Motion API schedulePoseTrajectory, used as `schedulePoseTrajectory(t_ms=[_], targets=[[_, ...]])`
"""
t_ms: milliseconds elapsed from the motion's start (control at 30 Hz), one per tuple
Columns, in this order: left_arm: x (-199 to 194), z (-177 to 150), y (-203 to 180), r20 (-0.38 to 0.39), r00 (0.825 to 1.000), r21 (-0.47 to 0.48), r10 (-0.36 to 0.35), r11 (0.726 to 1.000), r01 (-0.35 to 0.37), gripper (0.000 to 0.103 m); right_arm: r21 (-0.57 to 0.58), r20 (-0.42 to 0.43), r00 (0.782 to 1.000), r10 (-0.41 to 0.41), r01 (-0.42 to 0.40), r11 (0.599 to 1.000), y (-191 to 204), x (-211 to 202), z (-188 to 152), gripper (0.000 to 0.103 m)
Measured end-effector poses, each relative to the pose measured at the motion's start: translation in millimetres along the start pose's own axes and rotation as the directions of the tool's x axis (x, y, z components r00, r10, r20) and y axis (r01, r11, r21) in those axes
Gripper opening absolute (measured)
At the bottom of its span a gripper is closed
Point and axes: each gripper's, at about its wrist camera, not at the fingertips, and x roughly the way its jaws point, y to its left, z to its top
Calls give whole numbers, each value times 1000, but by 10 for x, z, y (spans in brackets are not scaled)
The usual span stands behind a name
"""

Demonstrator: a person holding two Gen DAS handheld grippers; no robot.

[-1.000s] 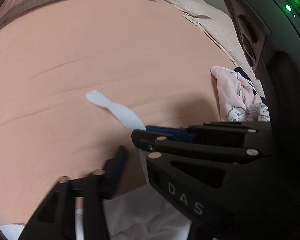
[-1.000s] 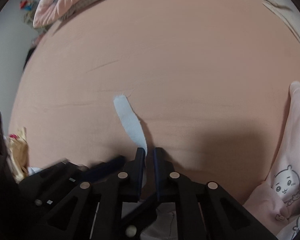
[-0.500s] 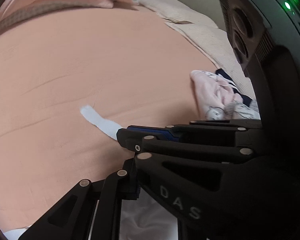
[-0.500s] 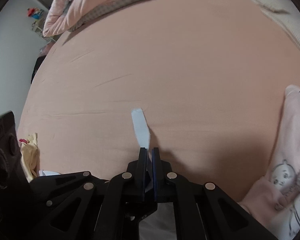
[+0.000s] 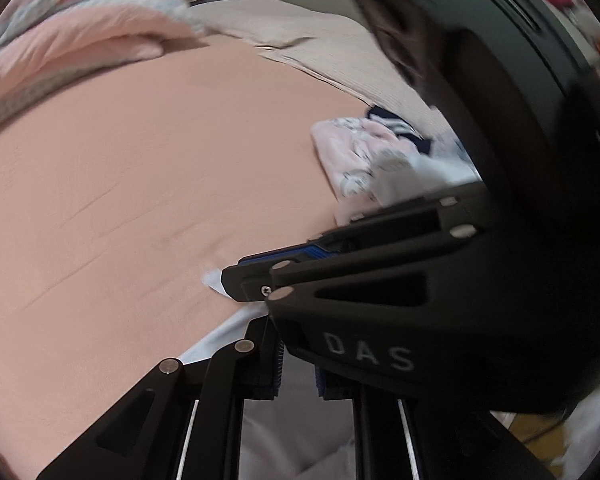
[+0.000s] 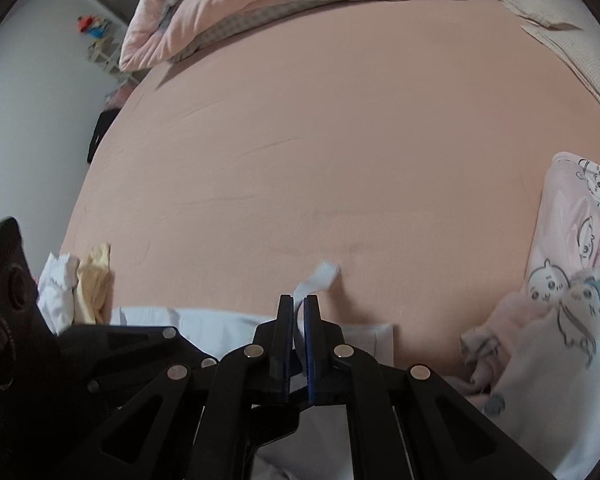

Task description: Fold clothes

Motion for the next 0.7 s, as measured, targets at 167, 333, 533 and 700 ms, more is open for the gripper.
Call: schedulePoseTrajectory(t_ms=[167,333,533,700], targets=[[-51,-71,-144,-12,1000,66,28,997,-27,10,-36,-18,1000,-17,16,999,-26,-101,-187,4],[-63,-146,-252,-20,999,120,30,992,-27,10,-49,-19,1000,-17,16,999,-68,-369,-410,4],[21,-198,-281,-49,997,158,61,986,-53,10,-37,-55,998,-28,26,999,-137,-414,-538,4],[-26,-275,3,-89,996,55,3,998,2,10,-33,-94,993,-65,62,998,-213,-354,-675,4]])
